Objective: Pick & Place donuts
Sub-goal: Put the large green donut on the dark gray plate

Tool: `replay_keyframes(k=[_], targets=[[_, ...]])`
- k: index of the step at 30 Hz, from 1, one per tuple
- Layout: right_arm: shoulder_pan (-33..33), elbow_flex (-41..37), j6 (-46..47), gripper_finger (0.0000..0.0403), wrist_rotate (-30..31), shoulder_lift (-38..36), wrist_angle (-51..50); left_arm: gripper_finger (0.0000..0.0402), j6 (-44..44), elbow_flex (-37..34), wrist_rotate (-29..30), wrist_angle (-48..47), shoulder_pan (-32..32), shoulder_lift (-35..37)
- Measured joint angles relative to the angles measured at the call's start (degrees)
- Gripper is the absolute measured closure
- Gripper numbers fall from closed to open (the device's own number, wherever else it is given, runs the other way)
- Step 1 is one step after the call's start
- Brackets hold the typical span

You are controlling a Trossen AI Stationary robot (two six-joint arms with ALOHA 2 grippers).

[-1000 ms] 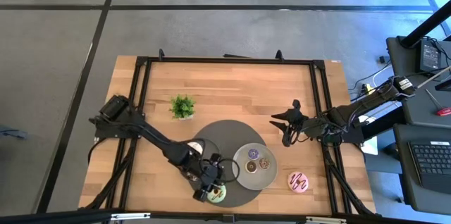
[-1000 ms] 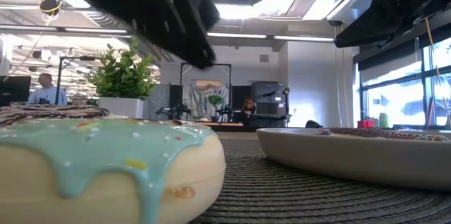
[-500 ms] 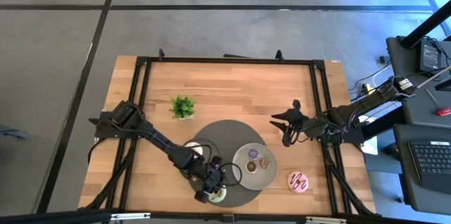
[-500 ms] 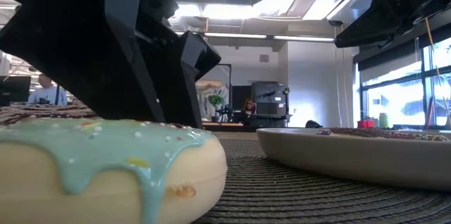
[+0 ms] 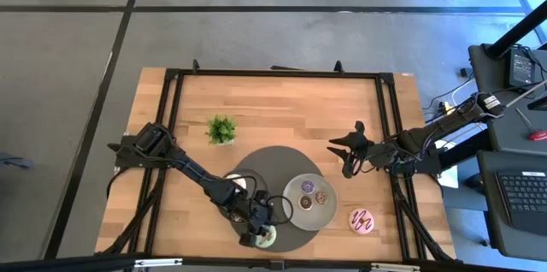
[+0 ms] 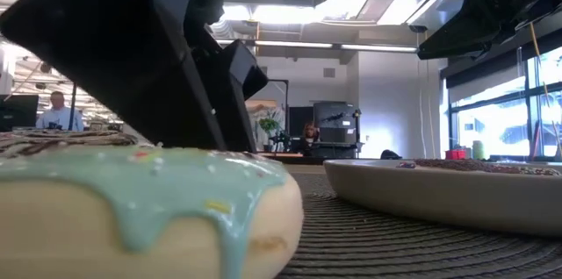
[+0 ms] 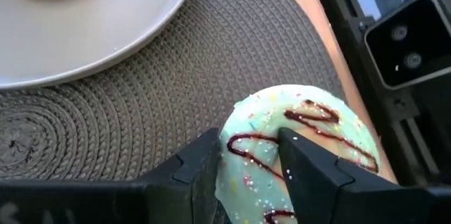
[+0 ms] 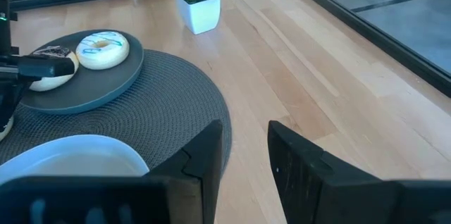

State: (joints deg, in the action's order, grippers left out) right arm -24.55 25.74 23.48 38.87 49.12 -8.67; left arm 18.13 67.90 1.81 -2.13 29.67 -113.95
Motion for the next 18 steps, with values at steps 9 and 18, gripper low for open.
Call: replay_keyframes(k=[9,18], targets=[[0.0,0.0,-0.2,0.0286,0.0,0.0,-0.1,0.0291,-10.2,0.0,0.1,-1.3,0.2,0.0],[0.0,0.0,-1.5,0.0286,0.0,0.0,-0.2,0.0380,-8.7,0.0,-0.2,-1.4,0.0,1.1]])
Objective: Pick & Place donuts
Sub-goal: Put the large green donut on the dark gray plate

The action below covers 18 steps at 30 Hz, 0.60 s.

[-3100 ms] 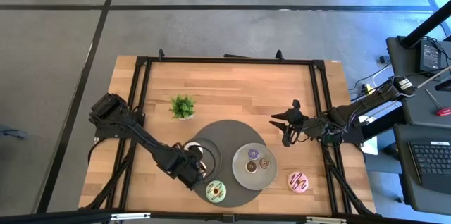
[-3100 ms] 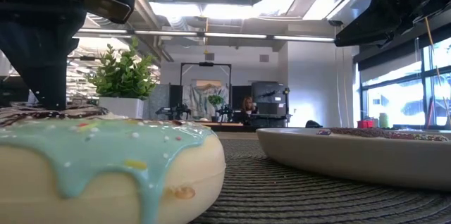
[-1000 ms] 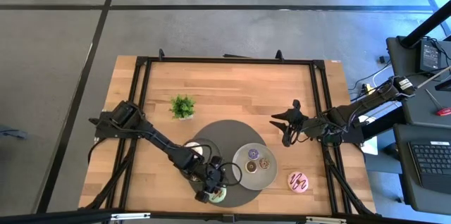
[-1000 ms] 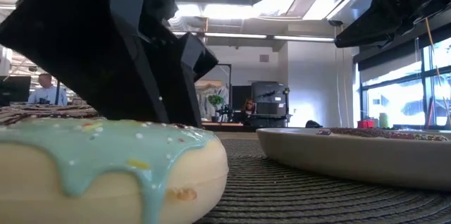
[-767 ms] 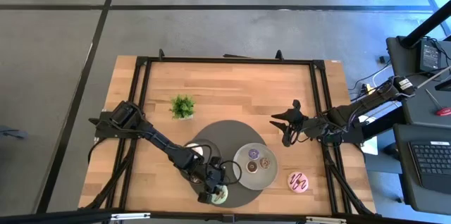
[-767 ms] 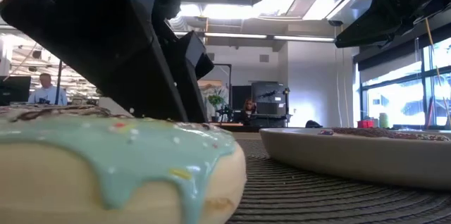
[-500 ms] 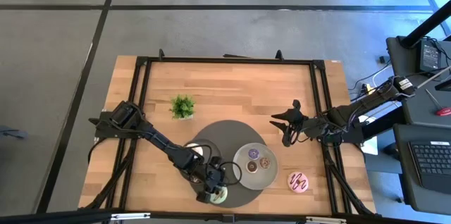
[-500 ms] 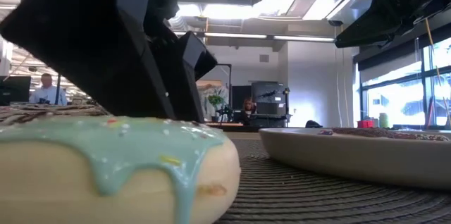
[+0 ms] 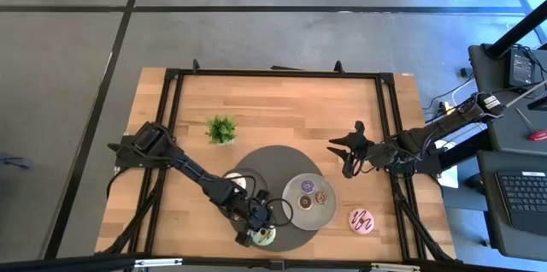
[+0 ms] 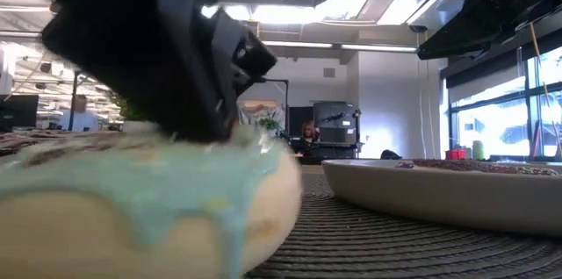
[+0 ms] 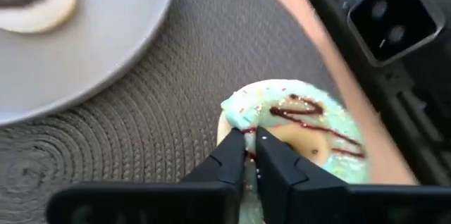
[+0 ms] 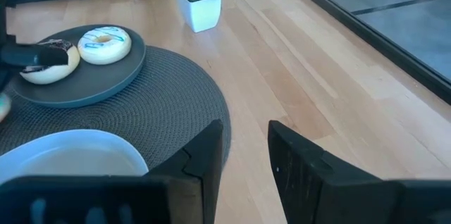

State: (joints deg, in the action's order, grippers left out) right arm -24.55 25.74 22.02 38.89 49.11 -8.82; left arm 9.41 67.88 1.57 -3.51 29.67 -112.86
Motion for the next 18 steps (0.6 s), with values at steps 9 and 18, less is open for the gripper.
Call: replay_keyframes(k=[9,18], targets=[[0.0,0.0,0.0,0.0286,0.0,0.0,-0.1,0.0385,3.4,0.0,2.1,-6.5,-2.5,10.4],[0.0,0.0,0.0,0.0286,0.0,0.0,-0.3,0.0388,12.9,0.0,18.1,-25.7,-5.0,12.4]])
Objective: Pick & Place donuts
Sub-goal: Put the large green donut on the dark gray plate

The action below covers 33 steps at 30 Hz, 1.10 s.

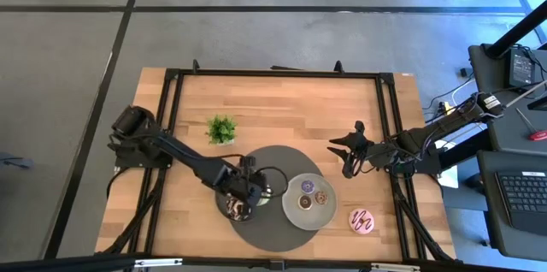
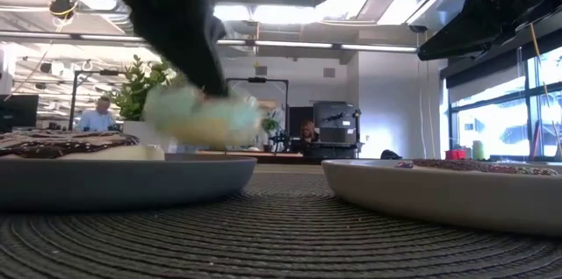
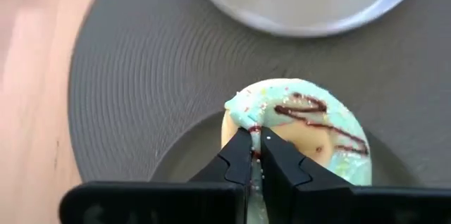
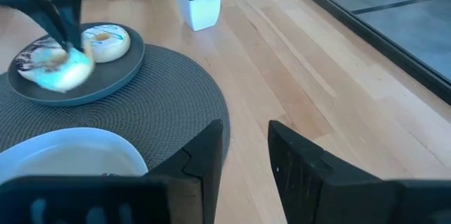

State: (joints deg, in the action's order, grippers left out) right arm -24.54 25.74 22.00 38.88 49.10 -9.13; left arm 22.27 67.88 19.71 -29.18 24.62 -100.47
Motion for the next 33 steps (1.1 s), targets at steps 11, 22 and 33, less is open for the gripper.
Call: replay_keyframes(k=[11,22,33], targets=[[0.0,0.0,0.2,0.0286,0.0,0.0,0.0,0.0388,1.1,0.0,-4.1,0.6,-2.7,-2.7],[0.0,0.0,0.1,0.0286,0.0,0.0,0.0,0.0379,3.1,0.0,-3.4,-0.3,-2.5,-3.1],[0.0,0.0,0.0,0.0286,0.0,0.0,0.0,0.0386,1.1,0.0,-4.2,0.2,-1.7,-2.8]])
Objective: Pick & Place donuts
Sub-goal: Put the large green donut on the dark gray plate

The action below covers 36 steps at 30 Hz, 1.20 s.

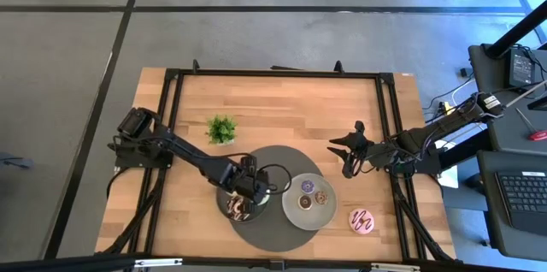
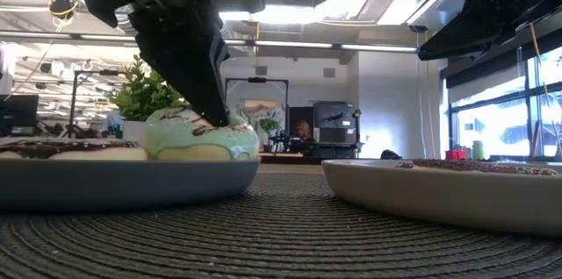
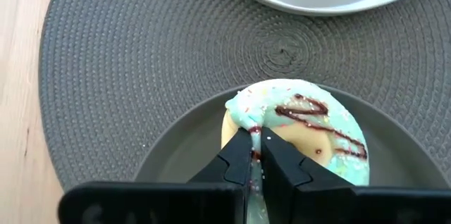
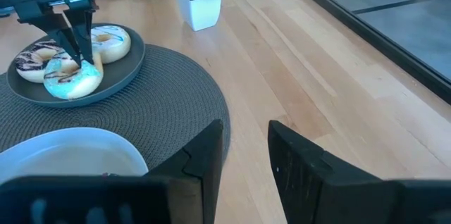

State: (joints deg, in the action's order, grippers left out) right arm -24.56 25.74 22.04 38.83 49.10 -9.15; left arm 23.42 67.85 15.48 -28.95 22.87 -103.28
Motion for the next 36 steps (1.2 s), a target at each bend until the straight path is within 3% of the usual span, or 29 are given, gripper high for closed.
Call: replay_keyframes(k=[9,18,25,36], targets=[[0.0,0.0,0.1,0.0286,0.0,0.0,0.0,0.0386,0.0,0.0,0.0,-0.9,-0.2,0.4],[0.0,0.0,0.1,0.0286,0.0,0.0,0.0,0.0362,0.9,0.0,2.0,-0.9,-0.2,0.2],[0.0,0.0,0.0,0.0286,0.0,0.0,0.0,0.0349,0.9,0.0,0.1,-0.9,-0.2,0.2],[0.0,0.0,0.1,0.0286,0.0,0.0,0.0,0.0293,0.4,0.0,0.4,-1.1,-0.2,0.1]])
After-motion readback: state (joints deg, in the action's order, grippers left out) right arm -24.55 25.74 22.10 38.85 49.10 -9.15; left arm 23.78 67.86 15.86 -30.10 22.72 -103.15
